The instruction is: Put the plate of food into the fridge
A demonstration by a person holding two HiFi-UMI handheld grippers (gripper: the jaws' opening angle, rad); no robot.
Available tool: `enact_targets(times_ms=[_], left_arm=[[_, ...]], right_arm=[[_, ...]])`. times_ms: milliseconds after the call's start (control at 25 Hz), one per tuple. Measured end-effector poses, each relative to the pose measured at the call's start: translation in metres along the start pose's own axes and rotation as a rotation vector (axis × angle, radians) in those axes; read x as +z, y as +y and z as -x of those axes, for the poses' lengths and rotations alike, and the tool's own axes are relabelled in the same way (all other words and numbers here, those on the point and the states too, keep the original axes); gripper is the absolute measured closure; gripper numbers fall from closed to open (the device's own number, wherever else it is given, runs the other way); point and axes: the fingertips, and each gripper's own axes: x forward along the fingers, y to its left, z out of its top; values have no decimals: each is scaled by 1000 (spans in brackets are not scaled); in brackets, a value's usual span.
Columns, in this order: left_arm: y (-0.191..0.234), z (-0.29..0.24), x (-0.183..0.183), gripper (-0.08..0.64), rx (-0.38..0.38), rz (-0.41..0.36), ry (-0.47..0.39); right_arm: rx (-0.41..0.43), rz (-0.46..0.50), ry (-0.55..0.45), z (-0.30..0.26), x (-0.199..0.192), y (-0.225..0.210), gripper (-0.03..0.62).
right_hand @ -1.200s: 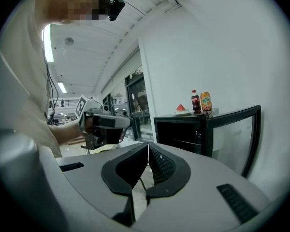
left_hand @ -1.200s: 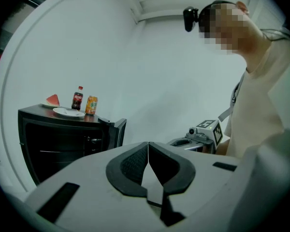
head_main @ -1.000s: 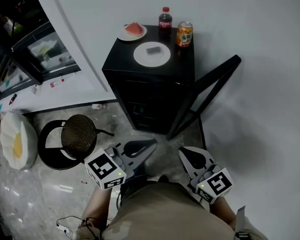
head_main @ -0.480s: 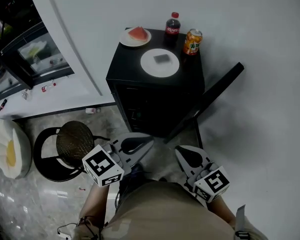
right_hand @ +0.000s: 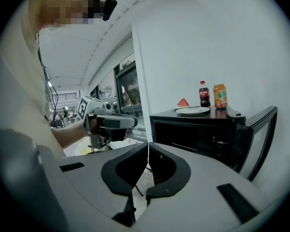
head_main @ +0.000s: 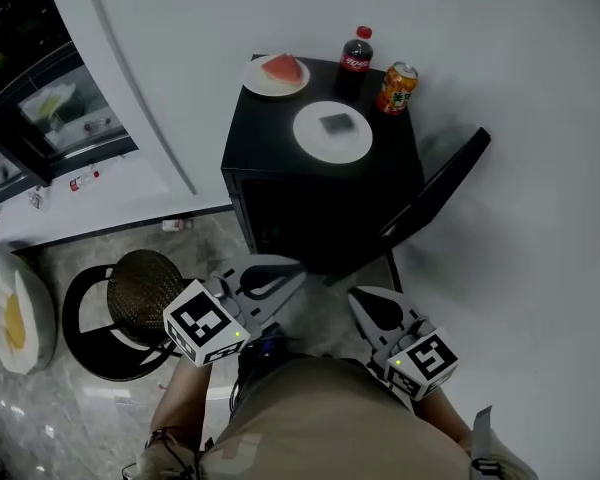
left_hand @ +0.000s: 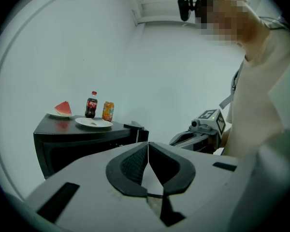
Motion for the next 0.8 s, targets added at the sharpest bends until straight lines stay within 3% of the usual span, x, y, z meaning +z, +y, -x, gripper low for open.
enact_targets(times_ms=[360, 800], left_arm=[[29, 10, 6, 548, -38, -62, -12], [50, -5, 11, 548, -54, -105, 17]], right_arm=[[-30, 32, -9, -36, 13, 13, 571], [22, 32, 4, -54, 10, 3, 571]])
